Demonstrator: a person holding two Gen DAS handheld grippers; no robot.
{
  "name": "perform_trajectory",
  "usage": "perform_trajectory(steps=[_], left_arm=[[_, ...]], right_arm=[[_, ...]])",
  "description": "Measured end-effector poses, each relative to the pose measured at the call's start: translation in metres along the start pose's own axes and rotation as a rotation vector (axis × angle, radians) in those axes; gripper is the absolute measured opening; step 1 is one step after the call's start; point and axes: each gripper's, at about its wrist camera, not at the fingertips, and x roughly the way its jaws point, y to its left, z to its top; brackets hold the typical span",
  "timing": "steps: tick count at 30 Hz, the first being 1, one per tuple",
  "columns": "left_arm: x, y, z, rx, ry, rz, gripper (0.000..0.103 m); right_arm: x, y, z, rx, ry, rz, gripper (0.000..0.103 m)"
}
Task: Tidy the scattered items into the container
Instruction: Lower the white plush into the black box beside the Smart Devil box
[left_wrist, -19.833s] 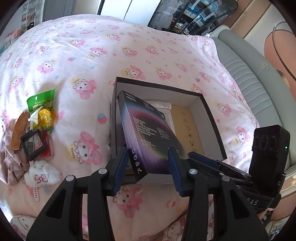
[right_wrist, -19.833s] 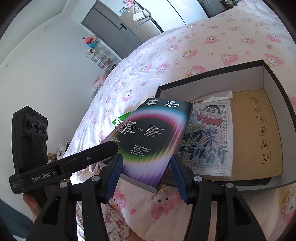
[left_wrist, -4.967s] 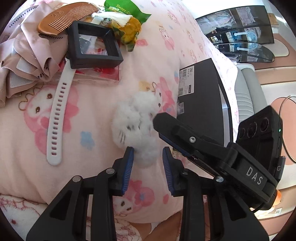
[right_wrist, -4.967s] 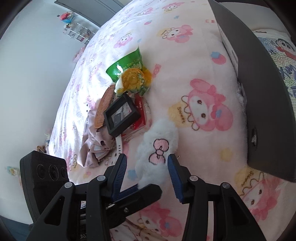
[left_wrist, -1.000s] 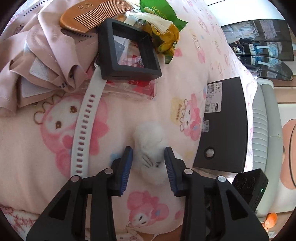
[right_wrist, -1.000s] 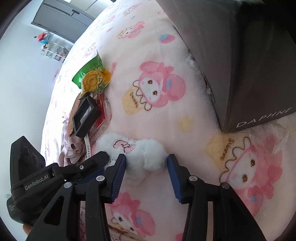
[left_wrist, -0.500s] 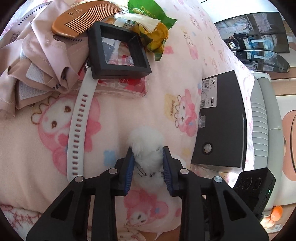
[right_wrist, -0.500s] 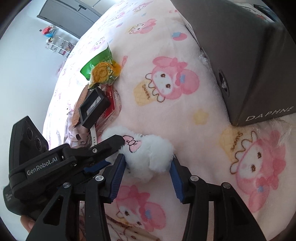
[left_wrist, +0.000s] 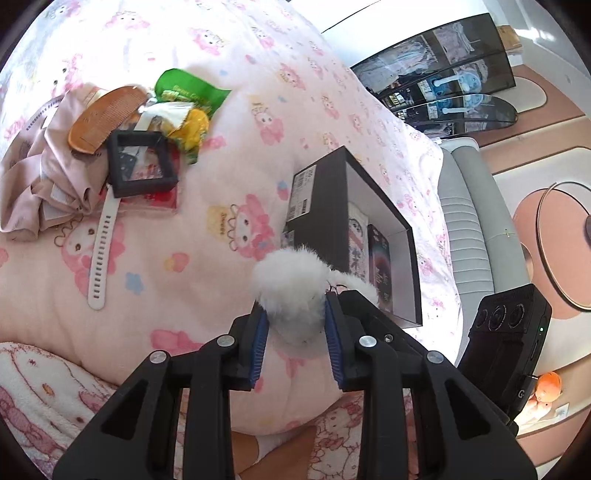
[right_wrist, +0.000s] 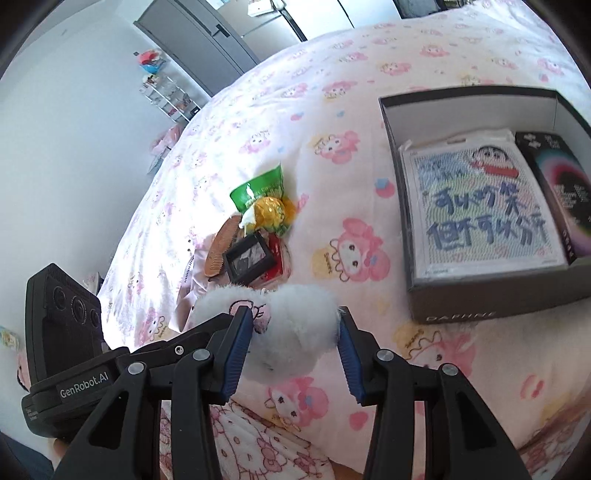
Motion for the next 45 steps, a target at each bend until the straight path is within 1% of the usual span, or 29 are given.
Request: perform_trajectory(steps=[3,7,10,14,15,18,21,23,28,30,32,34,36,38,40,42,44,45], left_arm=[[0.005,-0.021,0.001,0.027,0.002,-0.016,0.029],[0.019,-0.048,0.002,0.062,0.010,-0.012,0.029],[0.038,-0.066,0.005,0.069,0.032,-0.019,0.029],[0.071,-0.102,0.010,0.121,0.058,-0.017,0.029],[0.083,-0.111,0.010,0.135,0.079,-0.016,0.029],[0.123,-0.137,0.003,0.189,0.180,-0.003,0.029],[0.156,-0.158,-0.003,0.248,0.227,0.040,0.028],[0.176,-0.167,-0.002,0.254,0.243,0.058,0.027],[0.218,-0.182,0.003,0.256,0.297,0.042,0.026],[0.236,-0.187,0.004,0.254,0.319,0.034,0.026],[0.253,-0.190,0.006,0.254,0.344,0.053,0.026],[0.270,-0.193,0.007,0.269,0.364,0.082,0.026],[0.281,-0.193,0.008,0.270,0.392,0.099,0.026],[0.286,-0.193,0.010,0.265,0.398,0.117,0.026],[0.283,-0.192,0.011,0.262,0.390,0.116,0.026],[0.274,-0.190,0.014,0.257,0.351,0.140,0.026],[0.262,-0.183,0.019,0.243,0.292,0.177,0.026],[0.258,-0.179,0.023,0.229,0.271,0.183,0.026]], right_arm=[[-0.019,-0.002,0.009,-0.041,-0.036,-0.018,0.041],[-0.036,-0.020,0.023,-0.053,-0.061,-0.001,0.041],[-0.047,-0.037,0.033,-0.057,-0.079,-0.005,0.041],[-0.061,-0.069,0.053,-0.062,-0.097,-0.005,0.041],[-0.065,-0.080,0.058,-0.056,-0.107,-0.010,0.041],[-0.074,-0.112,0.070,-0.028,-0.142,-0.056,0.041],[-0.081,-0.144,0.077,0.009,-0.180,-0.071,0.041],[-0.083,-0.164,0.082,0.055,-0.190,-0.047,0.041],[-0.083,-0.198,0.094,0.106,-0.181,-0.019,0.040],[-0.084,-0.210,0.100,0.106,-0.187,-0.034,0.040],[-0.085,-0.225,0.103,0.133,-0.201,-0.055,0.040],[-0.085,-0.240,0.101,0.187,-0.209,-0.067,0.040],[-0.083,-0.253,0.099,0.229,-0.200,-0.085,0.040],[-0.081,-0.261,0.098,0.259,-0.185,-0.102,0.040],[-0.080,-0.262,0.097,0.268,-0.181,-0.103,0.040],[-0.080,-0.261,0.097,0.266,-0.181,-0.119,0.040],[-0.079,-0.259,0.097,0.258,-0.181,-0.153,0.040],[-0.078,-0.258,0.097,0.249,-0.177,-0.176,0.040]])
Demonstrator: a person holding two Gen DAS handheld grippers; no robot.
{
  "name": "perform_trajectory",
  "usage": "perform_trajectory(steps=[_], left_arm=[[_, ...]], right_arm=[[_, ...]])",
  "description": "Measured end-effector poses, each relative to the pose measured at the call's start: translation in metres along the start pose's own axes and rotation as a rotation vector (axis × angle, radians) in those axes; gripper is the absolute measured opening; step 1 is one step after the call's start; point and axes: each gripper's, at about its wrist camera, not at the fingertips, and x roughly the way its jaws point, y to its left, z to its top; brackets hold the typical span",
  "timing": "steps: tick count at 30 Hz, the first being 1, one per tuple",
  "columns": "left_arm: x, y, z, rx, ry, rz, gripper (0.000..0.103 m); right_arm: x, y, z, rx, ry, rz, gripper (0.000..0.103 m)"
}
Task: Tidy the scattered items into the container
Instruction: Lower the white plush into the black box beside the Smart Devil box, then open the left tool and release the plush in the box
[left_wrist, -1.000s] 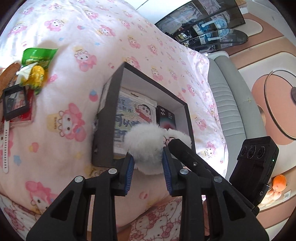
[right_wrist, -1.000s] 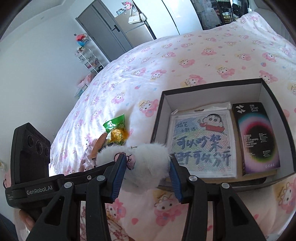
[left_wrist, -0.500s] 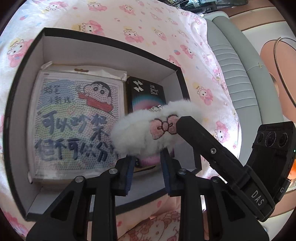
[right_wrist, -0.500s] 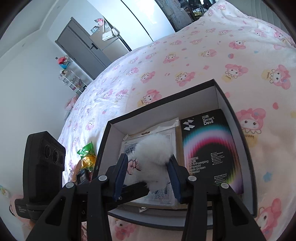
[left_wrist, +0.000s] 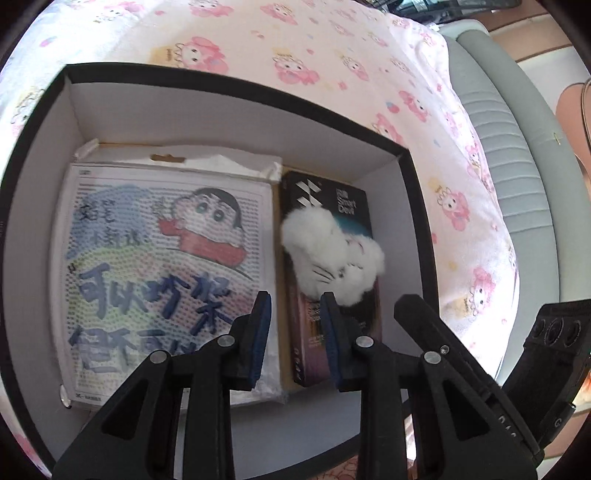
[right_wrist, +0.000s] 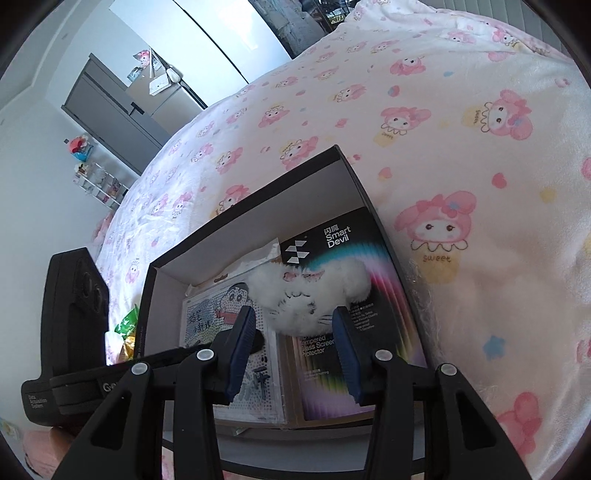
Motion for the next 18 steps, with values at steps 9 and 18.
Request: perform_trajectory(steps=[9,18], left_arm=[[0.023,0.000,0.007,0.095,0.157,0.041,0.023],[0.047,-0.013,0.029,0.114,0.190,0.004,0.023]], right_arm=[[0.025,0.014,-0.010,-0.106,0.094,-0.134,0.037],[0.038,0.010,-0.014,-0.093,0.153,-0.155,0.033]])
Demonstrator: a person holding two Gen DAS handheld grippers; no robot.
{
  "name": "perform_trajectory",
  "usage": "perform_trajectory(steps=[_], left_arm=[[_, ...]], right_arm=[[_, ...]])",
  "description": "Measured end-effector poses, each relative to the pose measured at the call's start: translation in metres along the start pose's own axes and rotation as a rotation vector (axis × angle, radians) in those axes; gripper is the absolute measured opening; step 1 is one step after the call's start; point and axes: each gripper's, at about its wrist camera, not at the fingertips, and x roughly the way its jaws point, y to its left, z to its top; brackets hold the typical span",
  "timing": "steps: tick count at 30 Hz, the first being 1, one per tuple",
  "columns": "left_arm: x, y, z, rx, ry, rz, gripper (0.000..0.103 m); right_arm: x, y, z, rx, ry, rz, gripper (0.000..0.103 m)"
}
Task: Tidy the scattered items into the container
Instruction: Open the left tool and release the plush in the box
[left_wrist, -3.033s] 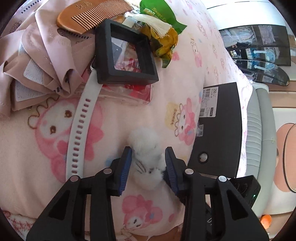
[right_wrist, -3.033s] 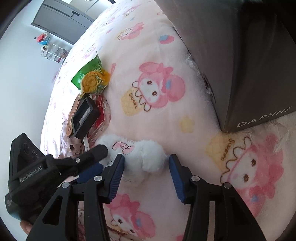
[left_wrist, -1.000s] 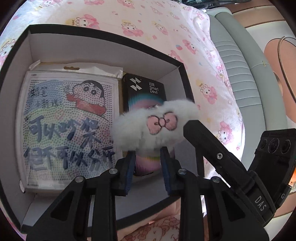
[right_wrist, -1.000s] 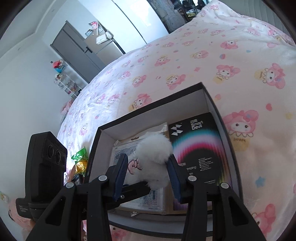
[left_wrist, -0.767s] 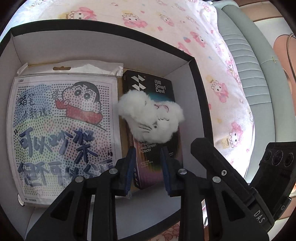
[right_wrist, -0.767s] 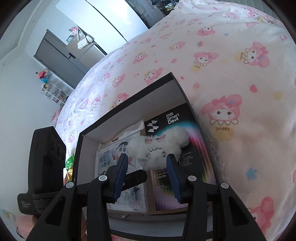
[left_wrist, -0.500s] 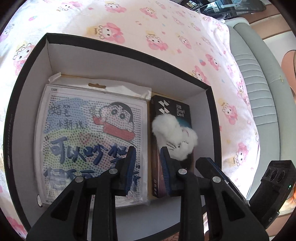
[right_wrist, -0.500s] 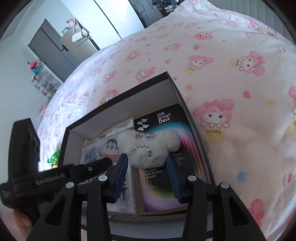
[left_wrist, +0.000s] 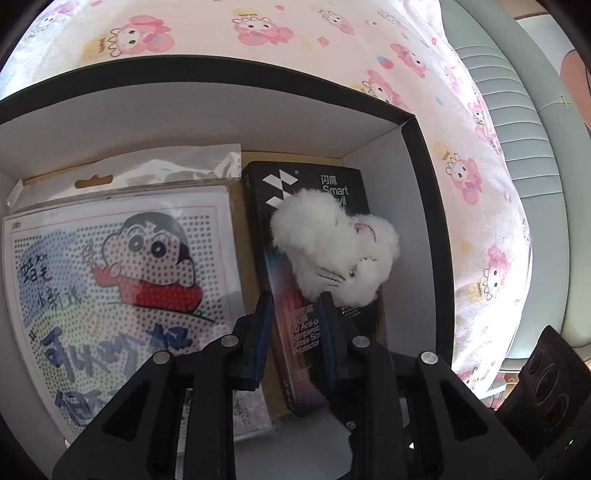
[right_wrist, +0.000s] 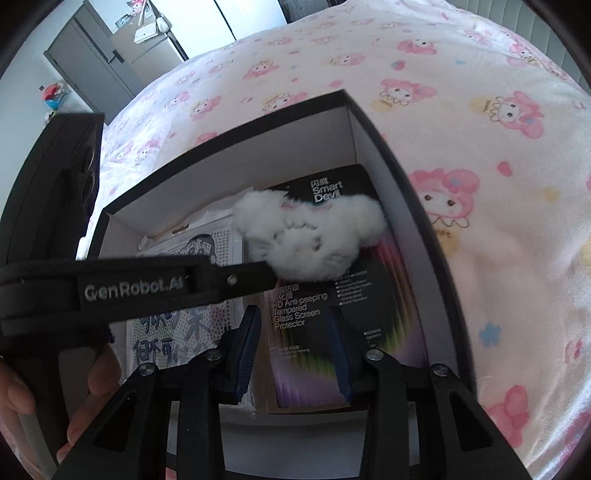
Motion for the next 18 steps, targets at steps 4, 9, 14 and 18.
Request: perform_trajectory(steps=[4,9,14,18], left_arm=[[0.001,-0.001,0.011,-0.007,-0.004,-0.016,0.023],[-0.001,-0.005,0.008,0.014,0.005,-0.020,0.024],[-0.007,0.011,0.016,-0.086,-0.067,-0.040,0.026],[-0.017,0.017,0.008,-0.102,-0.081,-0.055,0.026]], right_arm=[[0.002,-0.009,0.003,0.058,0.000,-0.005,0.032],[-0.001,-0.013,0.000,0.078,0.000,0.011,0.032],[0.002,-0.014,-0.001,0.091,0.007,0.002,0.032],[0.002,-0.015,-0.004,0.085,0.011,-0.012,0.032]])
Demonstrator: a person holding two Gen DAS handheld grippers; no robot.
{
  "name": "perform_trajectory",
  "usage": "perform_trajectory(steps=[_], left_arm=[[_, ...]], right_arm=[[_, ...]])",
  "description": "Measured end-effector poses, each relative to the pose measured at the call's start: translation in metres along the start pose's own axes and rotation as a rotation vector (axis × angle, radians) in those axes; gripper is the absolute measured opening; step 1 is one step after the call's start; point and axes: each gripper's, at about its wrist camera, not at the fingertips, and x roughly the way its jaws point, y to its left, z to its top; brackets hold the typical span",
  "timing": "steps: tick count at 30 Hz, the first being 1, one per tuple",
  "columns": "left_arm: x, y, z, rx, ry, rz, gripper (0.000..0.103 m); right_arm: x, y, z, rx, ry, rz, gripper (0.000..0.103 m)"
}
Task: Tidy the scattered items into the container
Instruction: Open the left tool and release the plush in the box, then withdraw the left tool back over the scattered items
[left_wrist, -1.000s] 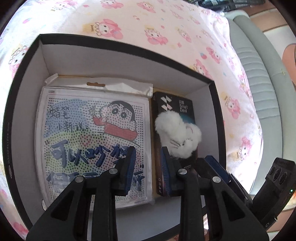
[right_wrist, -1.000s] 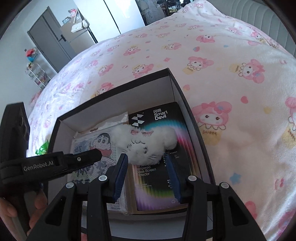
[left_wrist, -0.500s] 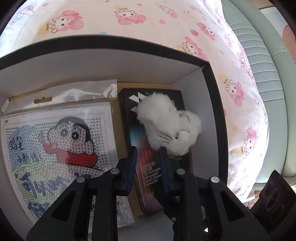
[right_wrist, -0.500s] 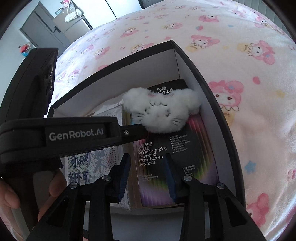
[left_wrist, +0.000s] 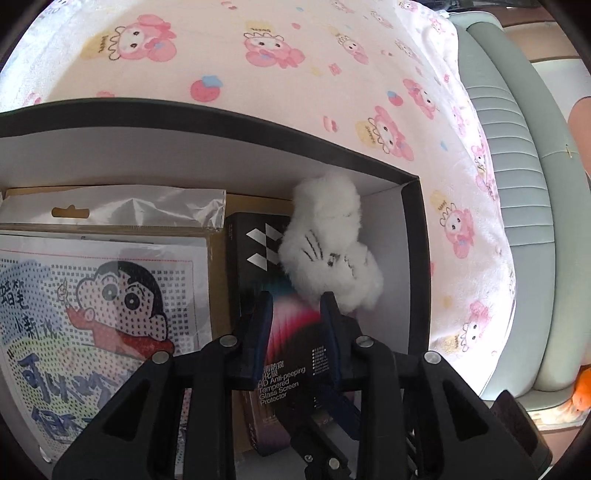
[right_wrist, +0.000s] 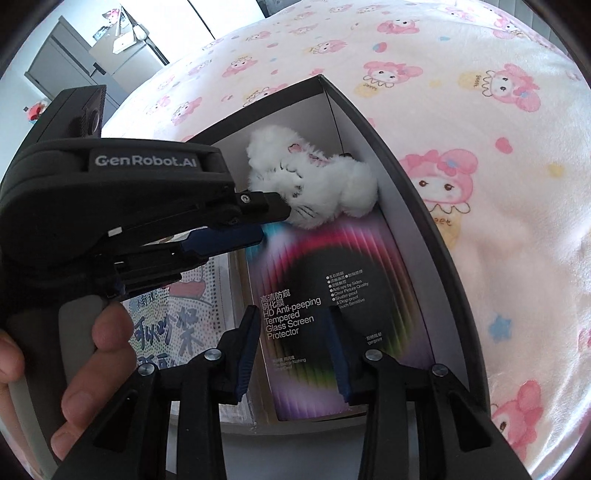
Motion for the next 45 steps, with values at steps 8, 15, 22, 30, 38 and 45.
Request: perform_trajectory(steps=[8,15,22,30,38,45], left_arm=[[-0.060,0.011,-0.049,0.086,-0.134,0.085,0.026],[-0.095,0.010,-0.086,0.133,-0.177,0.088,0.033],[-0.114,-0.002,-0.117,0.189,-0.244,0.109,0.034],[-0.172,0.001,-0.151,0.220,-0.334,0.085,0.036],[-0.227,0.023,-0.189,0.219,-0.424,0.094,0.036],[-0.262,0.066,-0.214,0.155,-0.475,0.118,0.036]], right_arm=[[-0.009,0.001,-0.006,-0.004,-0.028,-0.029,0.032],[-0.022,0.004,-0.017,-0.034,-0.062,-0.057,0.032],[-0.061,0.042,-0.043,-0.189,-0.164,-0.022,0.032],[-0.098,0.101,-0.055,-0.298,-0.230,0.000,0.034],[-0.126,0.157,-0.093,-0.408,-0.229,0.022,0.034],[-0.130,0.211,-0.126,-0.518,-0.224,0.011,0.034]])
